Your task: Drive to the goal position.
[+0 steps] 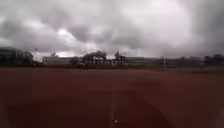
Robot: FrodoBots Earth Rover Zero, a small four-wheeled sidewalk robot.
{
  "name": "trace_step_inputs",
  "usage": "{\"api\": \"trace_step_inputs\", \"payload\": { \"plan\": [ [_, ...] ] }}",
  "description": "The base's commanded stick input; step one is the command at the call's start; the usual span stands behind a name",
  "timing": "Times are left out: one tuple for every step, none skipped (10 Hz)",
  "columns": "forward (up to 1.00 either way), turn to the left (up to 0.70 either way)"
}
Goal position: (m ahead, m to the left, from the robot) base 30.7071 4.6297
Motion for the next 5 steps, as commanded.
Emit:
{"api": "trace_step_inputs", "payload": {
  "plan": [
    [0.70, 0.00],
    [0.70, 0.00],
    [0.70, 0.00],
    [0.70, 0.00],
    [0.70, 0.00]
  ]
}}
